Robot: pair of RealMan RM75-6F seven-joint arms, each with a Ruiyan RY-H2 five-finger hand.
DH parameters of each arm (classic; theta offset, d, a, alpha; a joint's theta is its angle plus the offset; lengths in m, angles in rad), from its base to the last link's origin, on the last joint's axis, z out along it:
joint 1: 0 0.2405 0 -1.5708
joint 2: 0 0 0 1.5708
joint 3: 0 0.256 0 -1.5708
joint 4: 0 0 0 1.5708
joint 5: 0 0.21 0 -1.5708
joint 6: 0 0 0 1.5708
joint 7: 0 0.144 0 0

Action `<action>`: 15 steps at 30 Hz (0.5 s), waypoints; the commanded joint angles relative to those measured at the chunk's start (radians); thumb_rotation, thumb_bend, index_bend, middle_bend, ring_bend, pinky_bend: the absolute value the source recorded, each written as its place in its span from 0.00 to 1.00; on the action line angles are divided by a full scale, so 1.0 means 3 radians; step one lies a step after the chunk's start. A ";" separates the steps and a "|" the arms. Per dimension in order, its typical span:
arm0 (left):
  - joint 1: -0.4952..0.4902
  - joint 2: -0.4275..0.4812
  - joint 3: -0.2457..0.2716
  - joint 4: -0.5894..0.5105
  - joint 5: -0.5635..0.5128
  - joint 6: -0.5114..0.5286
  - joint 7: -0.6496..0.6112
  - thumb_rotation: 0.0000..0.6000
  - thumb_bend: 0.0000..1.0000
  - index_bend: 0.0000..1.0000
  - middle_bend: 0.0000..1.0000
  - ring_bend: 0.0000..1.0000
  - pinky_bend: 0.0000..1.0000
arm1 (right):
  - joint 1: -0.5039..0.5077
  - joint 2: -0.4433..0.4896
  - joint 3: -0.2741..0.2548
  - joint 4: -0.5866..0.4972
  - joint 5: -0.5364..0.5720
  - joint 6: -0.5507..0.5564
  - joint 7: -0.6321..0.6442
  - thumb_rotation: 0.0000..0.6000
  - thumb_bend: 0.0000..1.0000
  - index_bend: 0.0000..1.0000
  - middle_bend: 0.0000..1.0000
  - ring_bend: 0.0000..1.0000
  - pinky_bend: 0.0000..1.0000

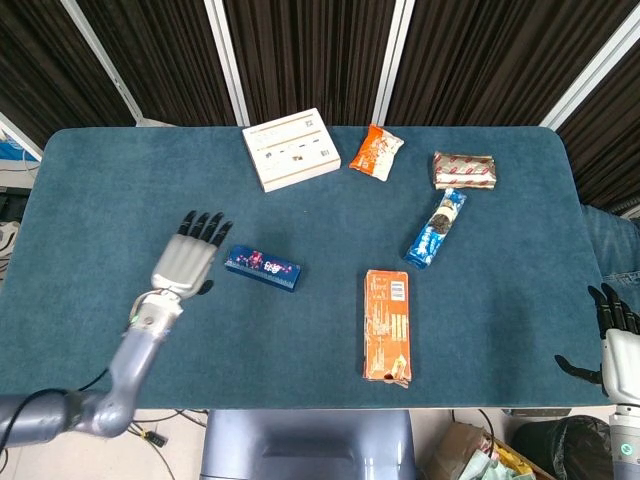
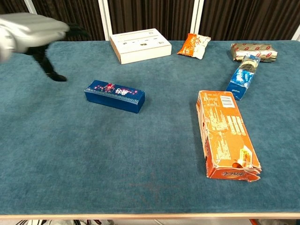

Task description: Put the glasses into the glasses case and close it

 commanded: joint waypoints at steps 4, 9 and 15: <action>0.0762 0.0543 0.0498 -0.0200 0.0975 0.0616 -0.0881 1.00 0.16 0.03 0.00 0.00 0.00 | 0.0027 0.0042 -0.0072 0.0121 -0.0259 0.0013 0.0153 1.00 0.13 0.09 0.02 0.10 0.16; 0.1161 0.0671 0.0698 -0.0043 0.1404 0.0949 -0.1387 1.00 0.16 0.03 0.00 0.00 0.00 | 0.0030 0.0043 -0.0099 0.0155 -0.0324 0.0018 0.0190 1.00 0.13 0.09 0.02 0.11 0.16; 0.1545 0.0787 0.0795 0.0134 0.1626 0.1226 -0.1920 1.00 0.16 0.05 0.00 0.00 0.00 | 0.0028 0.0048 -0.0115 0.0154 -0.0326 0.0007 0.0195 1.00 0.13 0.09 0.02 0.11 0.16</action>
